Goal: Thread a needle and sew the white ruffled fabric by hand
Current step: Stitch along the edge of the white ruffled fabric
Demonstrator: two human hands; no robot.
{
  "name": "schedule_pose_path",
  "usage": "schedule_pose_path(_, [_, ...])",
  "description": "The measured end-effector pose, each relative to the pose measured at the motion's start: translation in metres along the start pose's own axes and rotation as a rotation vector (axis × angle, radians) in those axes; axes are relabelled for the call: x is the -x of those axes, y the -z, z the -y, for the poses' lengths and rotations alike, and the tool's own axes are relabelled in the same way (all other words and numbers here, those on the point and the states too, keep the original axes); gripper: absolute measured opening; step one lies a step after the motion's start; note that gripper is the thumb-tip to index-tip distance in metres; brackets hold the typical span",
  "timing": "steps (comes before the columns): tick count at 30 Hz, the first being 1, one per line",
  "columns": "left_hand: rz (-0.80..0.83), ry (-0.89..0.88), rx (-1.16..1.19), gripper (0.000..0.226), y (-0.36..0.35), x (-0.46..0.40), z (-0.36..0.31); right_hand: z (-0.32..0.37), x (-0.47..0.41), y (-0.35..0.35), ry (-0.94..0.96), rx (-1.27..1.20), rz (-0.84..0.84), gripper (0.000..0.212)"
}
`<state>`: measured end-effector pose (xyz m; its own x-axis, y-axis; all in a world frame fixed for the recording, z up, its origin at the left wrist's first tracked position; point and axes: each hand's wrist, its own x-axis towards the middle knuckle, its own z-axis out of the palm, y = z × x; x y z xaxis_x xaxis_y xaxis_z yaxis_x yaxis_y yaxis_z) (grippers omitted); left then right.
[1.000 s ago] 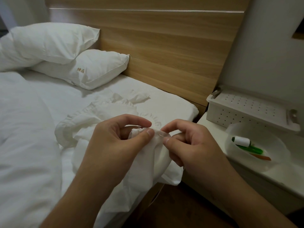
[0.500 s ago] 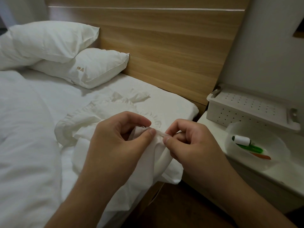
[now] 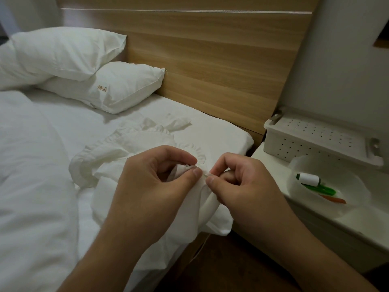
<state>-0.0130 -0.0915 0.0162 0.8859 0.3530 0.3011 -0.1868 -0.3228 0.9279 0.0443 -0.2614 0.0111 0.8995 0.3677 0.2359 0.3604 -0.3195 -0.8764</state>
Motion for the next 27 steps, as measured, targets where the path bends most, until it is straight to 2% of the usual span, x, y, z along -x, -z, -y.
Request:
schedule_pose_path(9, [0.008, 0.013, 0.021, 0.015, -0.001, 0.002, -0.002, -0.001, 0.001, -0.001, -0.011, -0.019, 0.019, 0.012])
schedule_pose_path(27, [-0.019, 0.032, 0.004, 0.013, 0.003, 0.000, -0.001, 0.002, -0.006, 0.009, -0.100, -0.412, 0.179, 0.010])
